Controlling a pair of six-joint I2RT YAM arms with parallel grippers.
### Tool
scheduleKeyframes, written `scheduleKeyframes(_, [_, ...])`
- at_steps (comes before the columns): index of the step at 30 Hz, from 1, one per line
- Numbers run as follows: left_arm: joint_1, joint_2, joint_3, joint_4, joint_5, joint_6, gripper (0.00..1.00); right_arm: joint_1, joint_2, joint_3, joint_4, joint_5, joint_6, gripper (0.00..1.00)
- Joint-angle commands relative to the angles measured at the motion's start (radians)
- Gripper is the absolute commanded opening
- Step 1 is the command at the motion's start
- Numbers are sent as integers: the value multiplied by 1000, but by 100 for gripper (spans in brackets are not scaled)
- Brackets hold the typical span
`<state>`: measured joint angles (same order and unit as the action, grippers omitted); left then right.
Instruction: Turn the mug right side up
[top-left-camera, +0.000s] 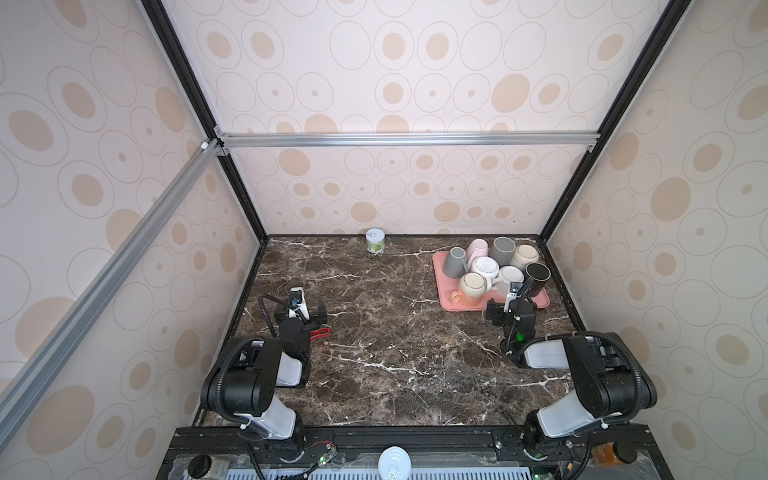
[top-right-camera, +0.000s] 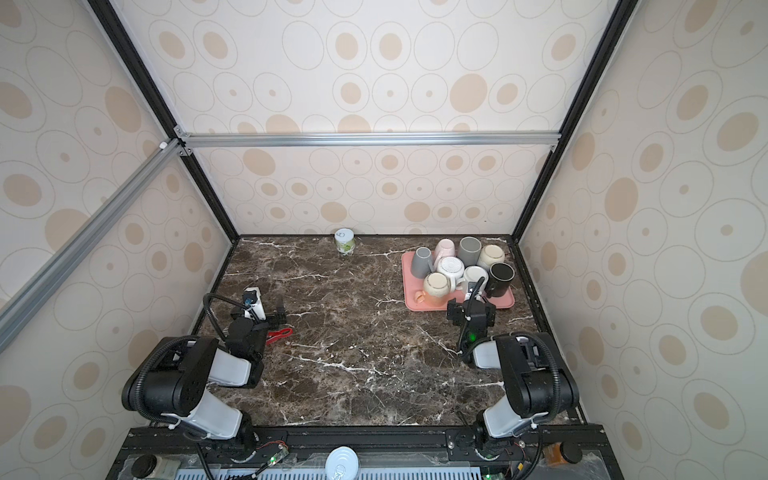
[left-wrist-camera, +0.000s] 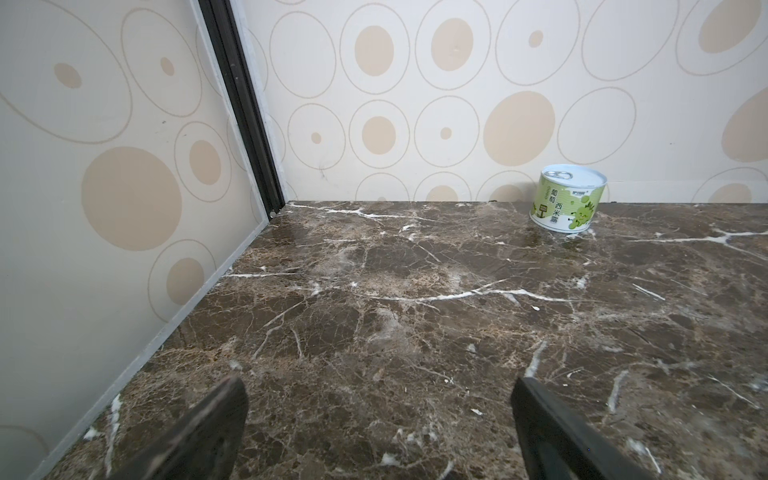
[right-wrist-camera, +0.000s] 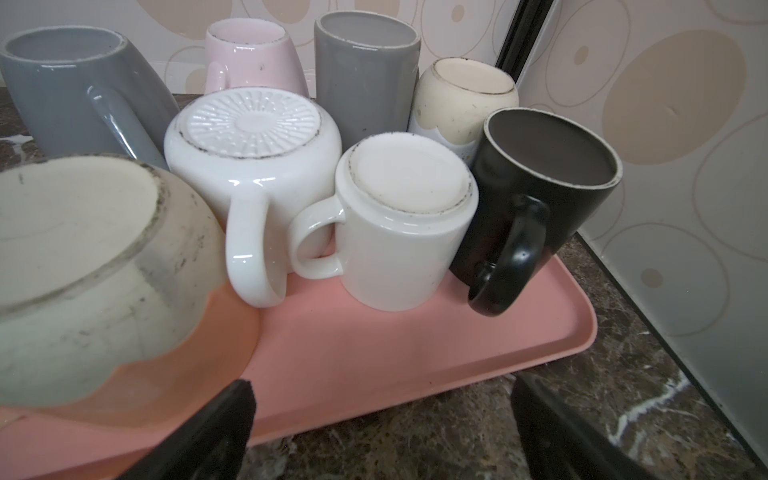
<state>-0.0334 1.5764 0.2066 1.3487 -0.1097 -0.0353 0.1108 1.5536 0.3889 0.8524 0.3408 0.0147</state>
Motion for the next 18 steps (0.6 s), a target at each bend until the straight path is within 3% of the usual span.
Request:
scheduleKeyframes(1, [3,4,21,4,8,25,100,-5,-8,9,7,12,2,100])
scheduleKeyframes(18, [0,-15,2,30,-12,20,100,-4,-31,-36,77,25,4,100])
